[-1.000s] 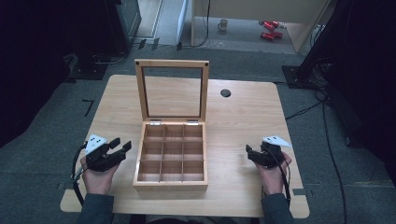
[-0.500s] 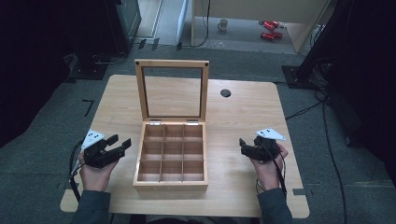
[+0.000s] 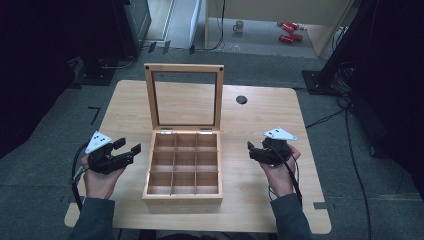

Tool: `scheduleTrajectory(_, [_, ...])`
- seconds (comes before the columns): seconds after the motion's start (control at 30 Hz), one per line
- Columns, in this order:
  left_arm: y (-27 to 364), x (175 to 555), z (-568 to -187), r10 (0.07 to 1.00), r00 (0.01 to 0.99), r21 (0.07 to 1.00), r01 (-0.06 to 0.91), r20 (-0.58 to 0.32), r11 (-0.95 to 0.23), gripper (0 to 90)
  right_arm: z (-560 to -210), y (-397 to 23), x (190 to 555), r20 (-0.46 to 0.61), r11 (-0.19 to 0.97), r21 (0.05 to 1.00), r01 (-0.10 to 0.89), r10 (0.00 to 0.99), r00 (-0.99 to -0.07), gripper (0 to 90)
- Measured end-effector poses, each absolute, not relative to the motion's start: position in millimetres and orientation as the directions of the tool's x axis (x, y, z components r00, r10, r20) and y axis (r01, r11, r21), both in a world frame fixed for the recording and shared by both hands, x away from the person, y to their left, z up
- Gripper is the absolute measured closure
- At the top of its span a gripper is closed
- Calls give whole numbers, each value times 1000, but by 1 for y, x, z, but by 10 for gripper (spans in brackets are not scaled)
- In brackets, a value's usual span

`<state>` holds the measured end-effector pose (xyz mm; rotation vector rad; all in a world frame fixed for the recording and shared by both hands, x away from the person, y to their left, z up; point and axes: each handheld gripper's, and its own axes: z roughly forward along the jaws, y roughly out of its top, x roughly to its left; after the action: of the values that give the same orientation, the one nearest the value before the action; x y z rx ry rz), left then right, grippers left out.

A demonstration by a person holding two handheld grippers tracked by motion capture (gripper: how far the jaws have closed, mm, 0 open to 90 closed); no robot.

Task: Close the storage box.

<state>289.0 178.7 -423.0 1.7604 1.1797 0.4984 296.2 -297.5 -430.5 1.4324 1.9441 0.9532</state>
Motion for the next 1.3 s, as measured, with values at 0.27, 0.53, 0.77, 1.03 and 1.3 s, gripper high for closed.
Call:
scheduleTrajectory(0.27, [181,294,-417,860,485,861,495,-161,-118,286,-419,-287,303,12,189,803,566,943,-331,221])
scheduleTrajectory(0.53, [179,300,-413,869,472,854,504,-148,-128,299,-412,-278,310,36,195,805,560,926,-375,235])
scheduleTrajectory(0.77, [176,307,-408,868,480,854,498,-126,-151,357,-406,-270,317,34,203,811,548,920,-390,314])
scheduleTrajectory(1.03, [174,317,-400,867,484,861,484,-118,-153,397,-396,-260,328,51,193,826,529,910,-411,383])
scheduleTrajectory(1.3, [169,327,-394,870,482,867,472,-102,-160,391,-389,-250,339,73,173,834,523,907,-415,404])
